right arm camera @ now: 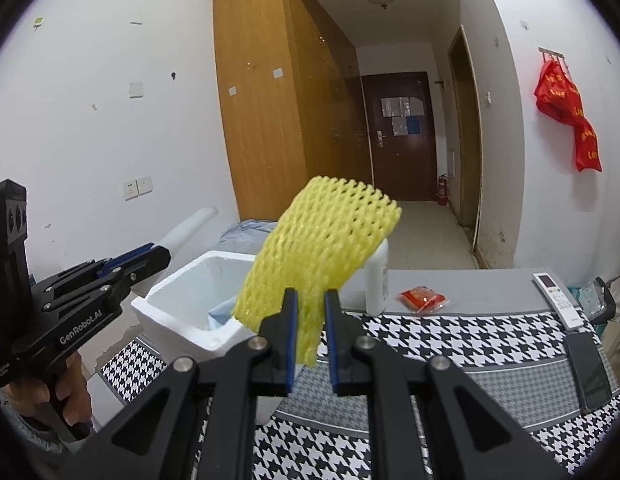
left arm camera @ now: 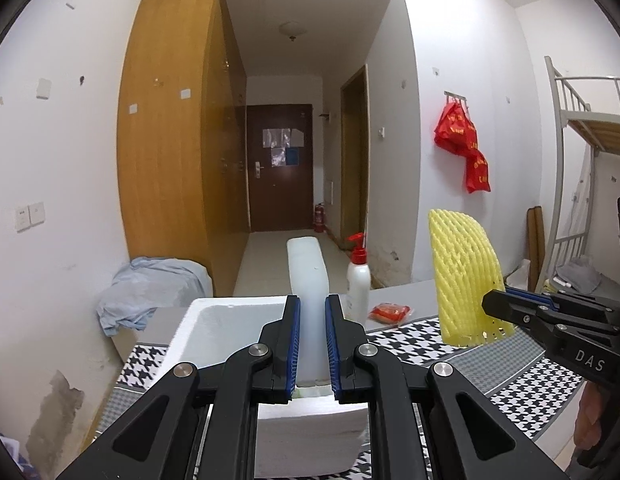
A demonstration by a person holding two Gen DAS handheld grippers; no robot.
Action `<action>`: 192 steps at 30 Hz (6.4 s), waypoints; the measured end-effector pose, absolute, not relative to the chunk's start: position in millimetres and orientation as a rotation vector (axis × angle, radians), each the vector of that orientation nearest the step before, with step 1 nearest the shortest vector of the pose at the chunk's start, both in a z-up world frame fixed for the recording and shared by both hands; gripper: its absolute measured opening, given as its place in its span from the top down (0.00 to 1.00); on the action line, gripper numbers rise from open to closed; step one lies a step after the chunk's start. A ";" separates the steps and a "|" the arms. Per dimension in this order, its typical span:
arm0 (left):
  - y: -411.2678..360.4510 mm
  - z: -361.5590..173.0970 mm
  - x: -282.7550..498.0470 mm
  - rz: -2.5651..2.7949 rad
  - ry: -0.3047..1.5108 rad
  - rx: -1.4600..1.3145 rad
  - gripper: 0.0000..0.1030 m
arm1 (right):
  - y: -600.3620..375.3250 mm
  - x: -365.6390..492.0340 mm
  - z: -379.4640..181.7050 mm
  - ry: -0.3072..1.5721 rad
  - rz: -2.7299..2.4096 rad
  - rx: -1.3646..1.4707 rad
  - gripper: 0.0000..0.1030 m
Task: Organize soft objects
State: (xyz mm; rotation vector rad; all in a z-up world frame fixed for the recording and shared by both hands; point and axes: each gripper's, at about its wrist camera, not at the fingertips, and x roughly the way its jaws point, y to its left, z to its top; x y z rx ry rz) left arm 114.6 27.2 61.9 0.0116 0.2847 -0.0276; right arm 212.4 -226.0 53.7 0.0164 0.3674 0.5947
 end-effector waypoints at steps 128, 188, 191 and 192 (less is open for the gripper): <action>67.3 44.5 154.7 -0.019 0.346 -0.021 0.86 | -177.7 232.2 41.4 0.417 0.599 -0.046 0.00; 12.5 59.8 102.1 0.113 0.274 -0.002 0.01 | -257.2 174.9 46.5 0.348 0.557 -0.017 0.00; 10.9 60.4 95.8 0.121 0.269 0.002 0.01 | -257.6 169.0 47.7 0.339 0.564 -0.022 0.00; 9.9 60.6 92.7 0.118 0.266 0.004 0.01 | -257.5 166.6 48.2 0.335 0.564 -0.028 0.00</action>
